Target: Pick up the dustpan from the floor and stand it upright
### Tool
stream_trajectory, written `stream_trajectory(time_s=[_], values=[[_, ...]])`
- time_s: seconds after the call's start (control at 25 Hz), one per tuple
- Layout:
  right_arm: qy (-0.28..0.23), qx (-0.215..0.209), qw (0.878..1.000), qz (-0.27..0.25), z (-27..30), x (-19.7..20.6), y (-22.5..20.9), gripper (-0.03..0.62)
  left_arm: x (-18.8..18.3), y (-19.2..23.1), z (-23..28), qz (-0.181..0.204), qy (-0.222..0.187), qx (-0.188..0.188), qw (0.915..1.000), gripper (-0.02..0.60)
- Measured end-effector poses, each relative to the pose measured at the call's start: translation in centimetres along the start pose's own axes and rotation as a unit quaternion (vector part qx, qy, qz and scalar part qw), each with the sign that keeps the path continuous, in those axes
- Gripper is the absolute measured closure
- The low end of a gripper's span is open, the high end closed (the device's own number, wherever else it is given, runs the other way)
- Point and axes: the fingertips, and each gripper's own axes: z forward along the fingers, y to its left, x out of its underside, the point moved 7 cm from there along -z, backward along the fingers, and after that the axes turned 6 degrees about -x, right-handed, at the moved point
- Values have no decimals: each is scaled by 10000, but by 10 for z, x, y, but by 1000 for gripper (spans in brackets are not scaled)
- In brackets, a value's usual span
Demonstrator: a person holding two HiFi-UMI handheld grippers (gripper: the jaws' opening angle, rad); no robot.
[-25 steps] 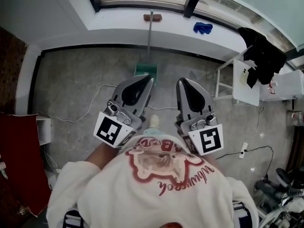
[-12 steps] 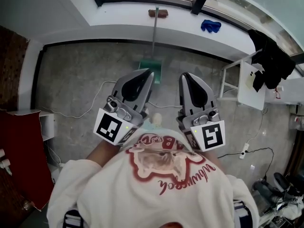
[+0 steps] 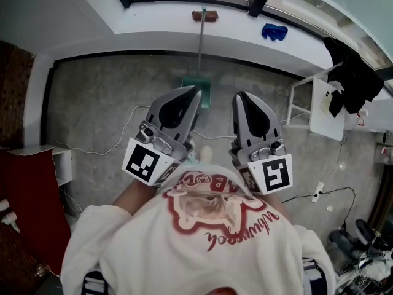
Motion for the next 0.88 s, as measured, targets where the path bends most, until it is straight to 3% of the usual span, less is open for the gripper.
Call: stream_trajectory(time_s=[0.28,0.56,0.88], values=[[209,138,9996,116,25,9,1,569,1,32,4,-71,46,50,10000,563],[-23,217,9996,161,58,14,-3,569,10,59,16,-22,142,141,9998,563],[230,164,9993,228,92,38,-52,569,26,87,56,-14,123,13,9999,563]])
